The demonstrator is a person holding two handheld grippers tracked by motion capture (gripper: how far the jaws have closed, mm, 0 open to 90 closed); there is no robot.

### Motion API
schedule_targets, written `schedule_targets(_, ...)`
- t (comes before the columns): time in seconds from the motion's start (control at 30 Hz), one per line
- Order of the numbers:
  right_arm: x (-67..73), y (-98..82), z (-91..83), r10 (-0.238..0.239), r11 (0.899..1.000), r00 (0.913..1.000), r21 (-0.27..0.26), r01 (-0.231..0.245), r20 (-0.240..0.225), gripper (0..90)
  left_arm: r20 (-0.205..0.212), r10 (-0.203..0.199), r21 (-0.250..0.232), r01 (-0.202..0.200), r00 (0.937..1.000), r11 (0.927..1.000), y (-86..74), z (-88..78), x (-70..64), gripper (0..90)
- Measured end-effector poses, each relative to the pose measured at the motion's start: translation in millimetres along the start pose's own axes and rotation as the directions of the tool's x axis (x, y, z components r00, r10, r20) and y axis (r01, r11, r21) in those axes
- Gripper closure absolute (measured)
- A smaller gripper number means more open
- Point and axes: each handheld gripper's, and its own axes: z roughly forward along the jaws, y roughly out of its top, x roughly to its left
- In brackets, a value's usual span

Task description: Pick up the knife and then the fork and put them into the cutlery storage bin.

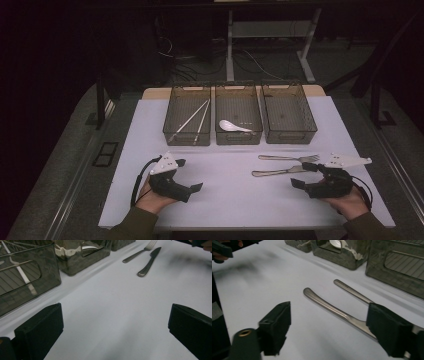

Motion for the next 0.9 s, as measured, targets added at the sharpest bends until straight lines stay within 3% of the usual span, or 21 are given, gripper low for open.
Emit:
schedule_targets(0.27, -19.8, 9.4, 9.0, 0.019, 0.997, 0.9984, 0.069, -0.023, 0.054, 56.9, 0.01, 0.006, 0.013, -0.006, 0.9999, 0.9999, -0.6, 2.1, 0.4, 0.0)
schedule_targets(0.53, -47.6, 18.2, 25.5, 0.025, 0.987, 0.9925, 0.154, -0.043, 0.119, 88.3, 0.021, 0.002, 0.021, -0.002, 0.9998, 0.9998, -1.2, 3.1, -0.3, 0.0)
schedule_targets(0.9, -64.1, 14.7, 43.0, -0.002, 0.961, 0.9858, 0.275, -0.045, 0.168, 89.8, 0.034, -0.003, 0.031, 0.002, 0.9994, 0.9995, -2.3, 5.8, -1.7, 0.0)
